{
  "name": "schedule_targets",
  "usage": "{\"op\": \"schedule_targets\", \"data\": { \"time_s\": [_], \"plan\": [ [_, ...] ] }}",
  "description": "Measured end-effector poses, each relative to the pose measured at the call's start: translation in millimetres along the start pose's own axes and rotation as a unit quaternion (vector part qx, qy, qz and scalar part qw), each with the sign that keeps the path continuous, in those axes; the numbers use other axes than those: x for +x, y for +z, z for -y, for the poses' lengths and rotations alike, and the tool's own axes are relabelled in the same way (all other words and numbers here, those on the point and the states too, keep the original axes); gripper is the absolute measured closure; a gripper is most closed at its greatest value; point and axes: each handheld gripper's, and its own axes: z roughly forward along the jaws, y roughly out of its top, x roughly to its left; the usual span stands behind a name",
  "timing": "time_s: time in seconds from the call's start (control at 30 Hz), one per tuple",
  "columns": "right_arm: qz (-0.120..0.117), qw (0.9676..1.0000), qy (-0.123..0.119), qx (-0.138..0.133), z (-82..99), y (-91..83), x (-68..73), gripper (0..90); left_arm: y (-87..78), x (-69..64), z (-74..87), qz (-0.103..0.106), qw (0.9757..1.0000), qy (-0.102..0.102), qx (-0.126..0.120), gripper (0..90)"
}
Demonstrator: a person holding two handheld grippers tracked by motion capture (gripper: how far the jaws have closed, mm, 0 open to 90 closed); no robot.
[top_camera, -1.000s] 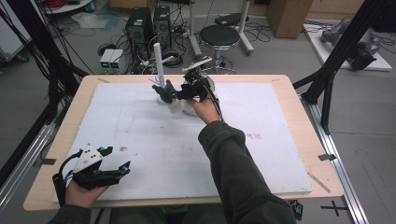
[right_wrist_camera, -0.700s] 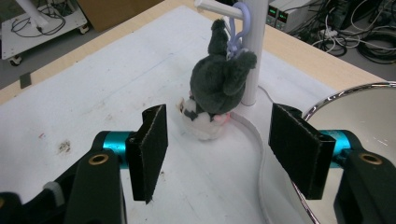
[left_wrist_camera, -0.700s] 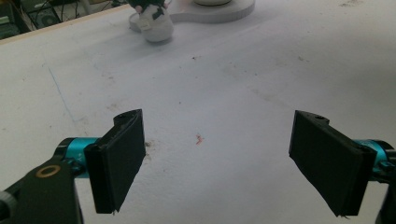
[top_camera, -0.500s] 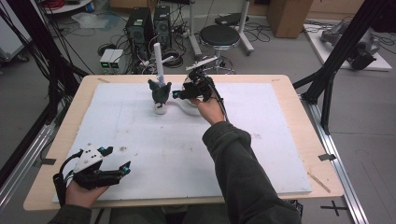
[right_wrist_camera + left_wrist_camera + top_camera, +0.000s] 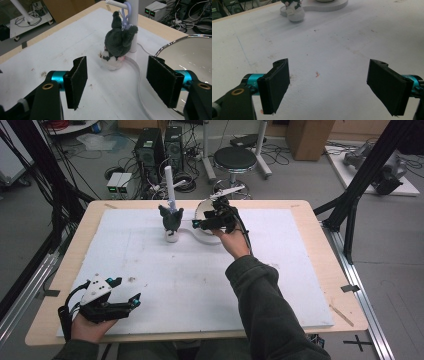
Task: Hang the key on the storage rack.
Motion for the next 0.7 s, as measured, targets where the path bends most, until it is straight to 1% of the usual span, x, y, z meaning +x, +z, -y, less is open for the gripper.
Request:
{"op": "schedule_targets", "data": {
  "time_s": [0.03, 0.17, 0.23, 0.33, 0.43, 0.5, 0.6, 0.7],
  "plan": [
    [0.000, 1.0000, -0.001, 0.001, 1.2, -1.0, 0.0, 32.2, 0.2, 0.1, -0.2, 0.000, 1.0000, 0.003, 0.001, 18.9],
    [-0.003, 1.0000, 0.000, -0.004, 5.1, -4.9, 0.4, 31.4, 0.1, 0.1, 0.1, 0.000, 1.0000, 0.000, 0.000, 18.9],
    [-0.005, 1.0000, 0.001, -0.004, 6.8, -7.0, 0.9, 30.4, -0.3, 0.7, 0.1, -0.001, 1.0000, 0.002, 0.000, 18.9],
    [-0.007, 0.9999, 0.004, -0.015, 9.0, -10.3, 1.4, 30.0, -0.4, 0.9, 0.1, -0.002, 1.0000, 0.001, 0.000, 18.9],
    [-0.007, 0.9999, 0.000, -0.012, 11.1, -13.8, 1.3, 29.8, -0.1, 0.3, 0.1, -0.001, 1.0000, -0.001, 0.000, 18.9],
    [-0.009, 0.9998, 0.002, -0.017, 13.5, -16.1, 0.5, 29.4, 0.3, 0.2, 0.1, 0.000, 1.0000, -0.001, 0.000, 18.9],
    [-0.008, 0.9998, 0.005, -0.015, 15.5, -19.4, 0.2, 28.9, 0.6, 0.4, 0.3, -0.001, 1.0000, -0.002, 0.000, 18.9],
    [-0.009, 0.9998, 0.000, -0.019, 16.9, -22.2, -0.2, 28.4, 0.3, 0.6, 0.2, -0.001, 1.0000, -0.002, 0.000, 18.9]
  ]
}}
